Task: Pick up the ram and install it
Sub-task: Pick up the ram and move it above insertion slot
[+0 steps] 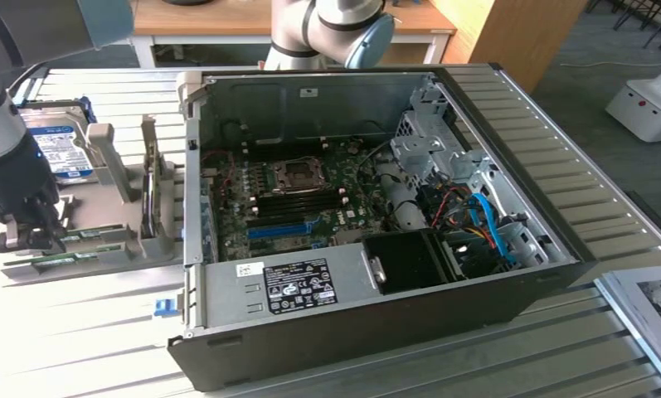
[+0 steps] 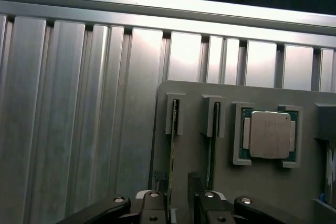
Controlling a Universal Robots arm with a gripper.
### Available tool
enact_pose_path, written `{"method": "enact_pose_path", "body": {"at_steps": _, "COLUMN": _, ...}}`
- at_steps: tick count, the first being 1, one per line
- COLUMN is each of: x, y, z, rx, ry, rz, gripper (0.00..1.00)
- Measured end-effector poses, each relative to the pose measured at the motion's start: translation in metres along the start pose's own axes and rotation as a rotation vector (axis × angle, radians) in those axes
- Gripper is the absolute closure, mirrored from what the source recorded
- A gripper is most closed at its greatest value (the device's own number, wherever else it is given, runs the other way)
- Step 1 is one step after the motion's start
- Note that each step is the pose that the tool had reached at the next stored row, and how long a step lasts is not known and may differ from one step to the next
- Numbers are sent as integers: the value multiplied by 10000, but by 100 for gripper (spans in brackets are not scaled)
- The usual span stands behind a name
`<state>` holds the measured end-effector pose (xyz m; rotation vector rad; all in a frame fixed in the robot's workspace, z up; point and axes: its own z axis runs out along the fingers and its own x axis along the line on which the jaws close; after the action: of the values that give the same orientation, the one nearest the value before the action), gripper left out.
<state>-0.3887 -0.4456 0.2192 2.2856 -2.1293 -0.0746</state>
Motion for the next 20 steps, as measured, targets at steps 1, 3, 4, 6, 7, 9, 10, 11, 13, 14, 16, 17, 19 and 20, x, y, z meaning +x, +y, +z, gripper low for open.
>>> {"method": "enact_pose_path", "body": {"at_steps": 1, "x": 0, "y": 1, "z": 2, "rx": -2, "ry": 1, "rz": 1, "gripper": 70}}
{"method": "enact_pose_path", "body": {"at_steps": 3, "x": 0, "y": 0, "z": 2, "rx": -3, "ry": 2, "rz": 0, "gripper": 70}}
{"method": "enact_pose_path", "body": {"at_steps": 4, "x": 0, "y": 0, "z": 2, "rx": -2, "ry": 1, "rz": 1, "gripper": 70}}
{"method": "enact_pose_path", "body": {"at_steps": 6, "x": 0, "y": 0, "z": 3, "rx": -1, "ry": 1, "rz": 1, "gripper": 70}}
{"method": "enact_pose_path", "body": {"at_steps": 7, "x": -1, "y": -3, "z": 4, "rx": 2, "ry": -1, "rz": 2, "gripper": 70}}
{"method": "enact_pose_path", "body": {"at_steps": 9, "x": 2, "y": -21, "z": 2, "rx": 0, "ry": 0, "rz": 1, "gripper": 70}}
{"method": "enact_pose_path", "body": {"at_steps": 10, "x": 3, "y": -35, "z": 1, "rx": -2, "ry": 2, "rz": 1, "gripper": 70}}
{"method": "enact_pose_path", "body": {"at_steps": 11, "x": 4, "y": -50, "z": 1, "rx": 0, "ry": 0, "rz": 0, "gripper": 70}}
{"method": "enact_pose_path", "body": {"at_steps": 13, "x": 6, "y": -75, "z": 0, "rx": -1, "ry": 1, "rz": 1, "gripper": 70}}
{"method": "enact_pose_path", "body": {"at_steps": 14, "x": 7, "y": -86, "z": -1, "rx": -2, "ry": 0, "rz": 0, "gripper": 70}}
{"method": "enact_pose_path", "body": {"at_steps": 16, "x": 8, "y": -109, "z": -2, "rx": -2, "ry": 1, "rz": 1, "gripper": 70}}
{"method": "enact_pose_path", "body": {"at_steps": 17, "x": 9, "y": -121, "z": -3, "rx": -2, "ry": 1, "rz": 1, "gripper": 70}}
{"method": "enact_pose_path", "body": {"at_steps": 19, "x": 11, "y": -141, "z": -4, "rx": -3, "ry": 1, "rz": 1, "gripper": 70}}
{"method": "enact_pose_path", "body": {"at_steps": 20, "x": 12, "y": -151, "z": -4, "rx": -2, "ry": 1, "rz": 1, "gripper": 70}}
